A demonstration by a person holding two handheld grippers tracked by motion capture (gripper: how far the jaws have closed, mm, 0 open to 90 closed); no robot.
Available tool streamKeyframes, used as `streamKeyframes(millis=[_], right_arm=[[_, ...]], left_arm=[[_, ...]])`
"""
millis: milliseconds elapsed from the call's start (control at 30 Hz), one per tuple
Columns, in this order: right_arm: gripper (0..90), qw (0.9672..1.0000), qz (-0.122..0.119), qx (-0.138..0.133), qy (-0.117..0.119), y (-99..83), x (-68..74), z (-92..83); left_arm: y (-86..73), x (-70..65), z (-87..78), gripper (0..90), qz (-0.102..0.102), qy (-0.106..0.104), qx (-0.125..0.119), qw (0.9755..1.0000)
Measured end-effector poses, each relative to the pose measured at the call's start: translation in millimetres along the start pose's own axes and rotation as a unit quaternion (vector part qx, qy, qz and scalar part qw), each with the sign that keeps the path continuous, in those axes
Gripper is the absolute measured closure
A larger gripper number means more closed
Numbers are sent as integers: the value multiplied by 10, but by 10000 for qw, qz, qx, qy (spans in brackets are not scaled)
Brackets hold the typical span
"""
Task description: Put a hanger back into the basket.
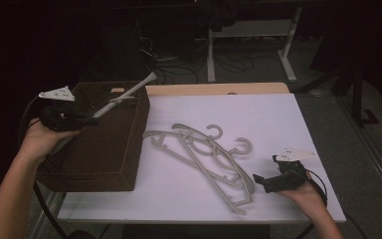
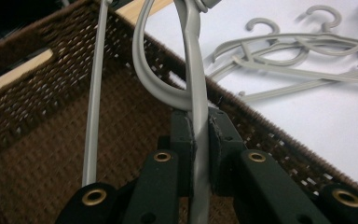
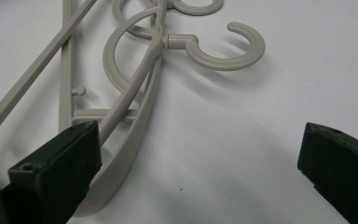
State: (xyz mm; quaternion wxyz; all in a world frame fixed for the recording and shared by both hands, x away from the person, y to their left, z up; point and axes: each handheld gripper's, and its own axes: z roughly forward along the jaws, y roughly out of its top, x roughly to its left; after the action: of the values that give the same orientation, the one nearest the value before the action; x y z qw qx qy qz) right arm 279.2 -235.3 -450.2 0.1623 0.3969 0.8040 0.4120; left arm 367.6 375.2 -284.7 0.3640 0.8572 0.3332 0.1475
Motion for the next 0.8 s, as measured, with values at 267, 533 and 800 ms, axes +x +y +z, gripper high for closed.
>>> streamKeyframes(millis=[267, 533, 800], right_arm=[[0, 10000, 26, 6, -17, -1, -4, -3], [0, 10000, 37, 7, -35, 0, -7, -1], [0, 10000, 54, 8, -44, 1, -8, 3]], left_arm=[[-218, 91, -101, 818, -265, 82, -66, 9996], [-367, 153, -194, 818, -445, 82, -83, 9989], [-469, 165, -85, 817, -482, -22, 122, 9988]])
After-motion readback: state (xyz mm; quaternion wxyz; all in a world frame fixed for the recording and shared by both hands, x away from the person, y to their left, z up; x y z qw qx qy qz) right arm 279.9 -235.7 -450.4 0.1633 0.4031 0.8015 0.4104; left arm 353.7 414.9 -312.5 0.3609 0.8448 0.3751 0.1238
